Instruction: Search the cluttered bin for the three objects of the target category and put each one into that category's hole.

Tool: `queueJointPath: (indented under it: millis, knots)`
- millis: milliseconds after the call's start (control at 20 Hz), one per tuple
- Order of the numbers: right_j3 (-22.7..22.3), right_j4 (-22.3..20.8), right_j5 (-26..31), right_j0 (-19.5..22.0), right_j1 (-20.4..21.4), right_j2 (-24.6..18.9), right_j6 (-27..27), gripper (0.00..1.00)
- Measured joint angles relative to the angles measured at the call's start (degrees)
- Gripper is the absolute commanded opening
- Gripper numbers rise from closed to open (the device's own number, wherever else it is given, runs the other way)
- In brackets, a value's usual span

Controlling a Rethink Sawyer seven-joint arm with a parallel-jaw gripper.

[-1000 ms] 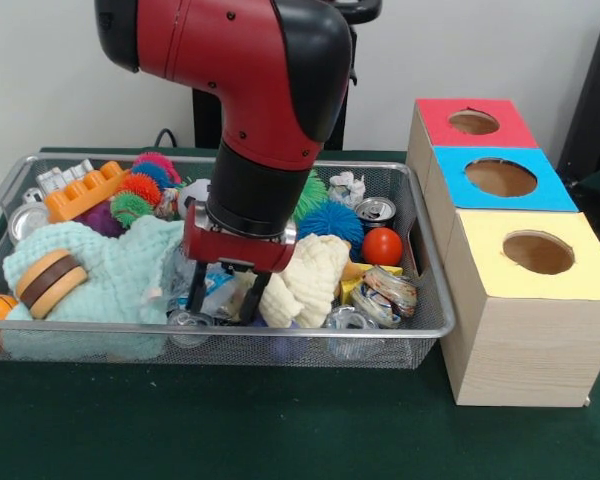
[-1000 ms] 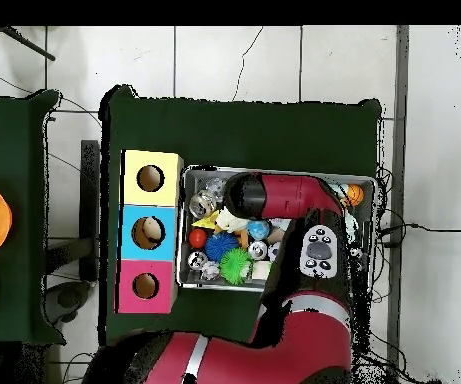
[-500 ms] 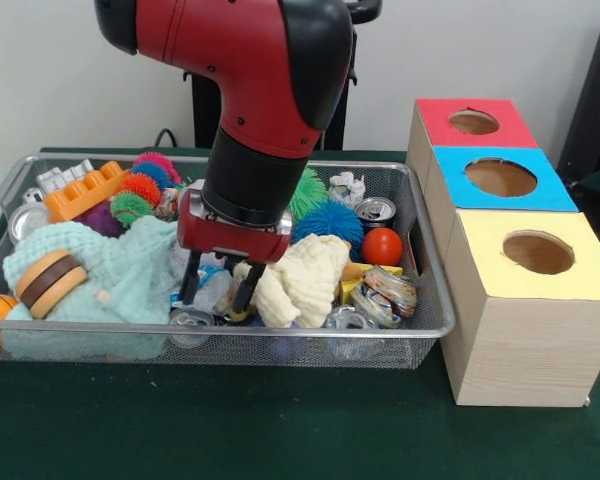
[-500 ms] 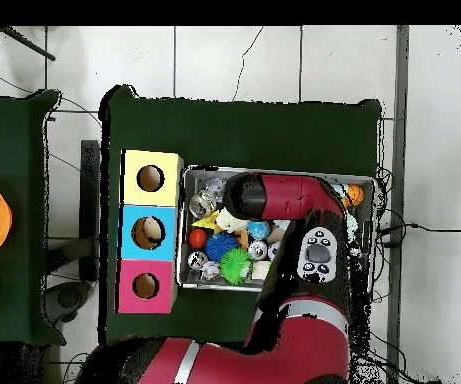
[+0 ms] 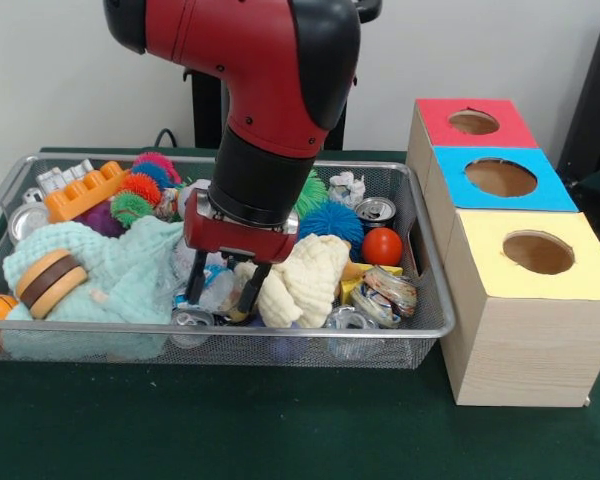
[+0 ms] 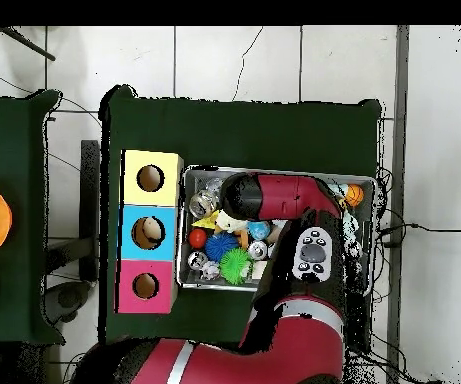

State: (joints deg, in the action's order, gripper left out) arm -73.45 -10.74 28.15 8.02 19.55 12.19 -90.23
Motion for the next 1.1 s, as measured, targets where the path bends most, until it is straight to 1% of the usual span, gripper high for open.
queueJointPath:
  millis: [600,1100]
  knots:
    - [-0.1,0.3,0.0,-0.5,0.0,1.2,0.0,1.00]
    - [-0.7,0.6,0.0,-2.0,0.5,2.6,0.0,1.00]
